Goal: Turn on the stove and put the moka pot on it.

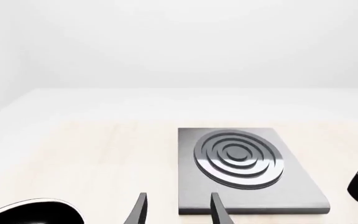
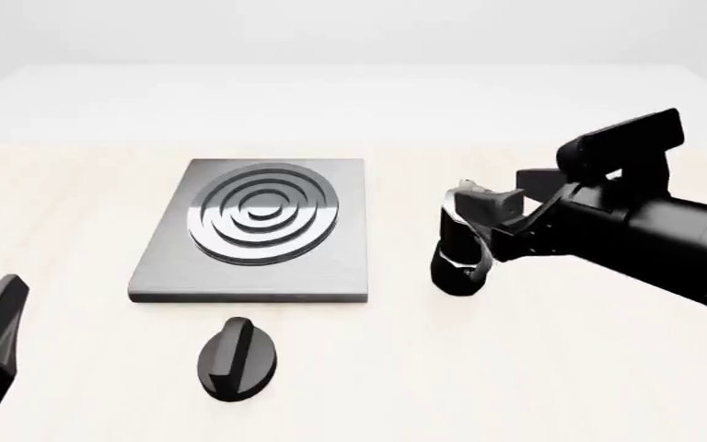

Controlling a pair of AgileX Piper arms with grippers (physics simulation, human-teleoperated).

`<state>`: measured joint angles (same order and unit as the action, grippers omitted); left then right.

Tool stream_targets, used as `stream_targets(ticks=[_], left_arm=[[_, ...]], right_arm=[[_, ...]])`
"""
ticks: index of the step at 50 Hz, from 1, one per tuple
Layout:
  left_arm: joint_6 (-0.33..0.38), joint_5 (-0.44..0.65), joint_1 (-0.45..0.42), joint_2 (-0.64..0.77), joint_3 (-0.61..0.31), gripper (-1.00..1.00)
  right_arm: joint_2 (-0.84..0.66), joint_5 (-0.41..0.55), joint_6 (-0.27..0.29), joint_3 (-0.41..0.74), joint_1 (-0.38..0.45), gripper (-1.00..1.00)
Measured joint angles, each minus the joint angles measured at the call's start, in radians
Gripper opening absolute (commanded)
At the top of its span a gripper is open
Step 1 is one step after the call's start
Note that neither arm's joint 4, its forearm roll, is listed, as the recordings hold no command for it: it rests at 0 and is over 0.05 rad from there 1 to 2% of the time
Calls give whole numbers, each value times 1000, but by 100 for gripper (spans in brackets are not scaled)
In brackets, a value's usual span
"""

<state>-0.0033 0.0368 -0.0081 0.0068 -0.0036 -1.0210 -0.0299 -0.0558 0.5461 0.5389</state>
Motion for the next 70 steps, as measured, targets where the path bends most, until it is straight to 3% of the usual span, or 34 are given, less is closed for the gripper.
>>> stream_targets(ticks=[15,32,53,70], left_arm=[[-5,9,-1,-2,2,100],[-9,15,2,0,3,100],[-1,18,-1,7,3,100],[1,23,2,6,3,100]], right_arm=[[-135,4,-7,93,122,100],[-306,-54,-36,163,242,100],[-483,-129,-95,248,321,100],[-627,-178,-89,299,350,100]])
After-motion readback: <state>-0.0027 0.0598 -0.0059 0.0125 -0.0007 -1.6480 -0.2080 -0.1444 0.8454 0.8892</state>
